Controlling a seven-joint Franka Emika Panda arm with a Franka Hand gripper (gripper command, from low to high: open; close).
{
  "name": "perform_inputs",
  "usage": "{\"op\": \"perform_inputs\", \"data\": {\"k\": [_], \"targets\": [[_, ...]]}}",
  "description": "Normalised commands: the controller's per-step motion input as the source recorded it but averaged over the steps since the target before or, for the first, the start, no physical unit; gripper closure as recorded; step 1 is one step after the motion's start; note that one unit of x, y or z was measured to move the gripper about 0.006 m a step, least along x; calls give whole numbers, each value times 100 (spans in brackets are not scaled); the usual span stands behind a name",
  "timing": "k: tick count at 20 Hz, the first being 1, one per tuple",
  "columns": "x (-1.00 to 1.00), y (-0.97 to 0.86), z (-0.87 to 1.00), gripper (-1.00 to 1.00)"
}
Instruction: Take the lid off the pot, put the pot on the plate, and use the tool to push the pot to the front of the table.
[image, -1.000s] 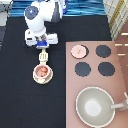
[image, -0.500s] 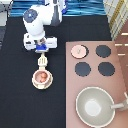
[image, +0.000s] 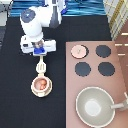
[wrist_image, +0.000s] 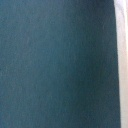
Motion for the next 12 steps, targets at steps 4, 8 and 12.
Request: {"op": "perform_inputs", "data": {"k": [4, 8, 12], "targets": [[100, 0, 37, 100], [100, 2, 35, 100], [100, 22, 30, 100]]}}
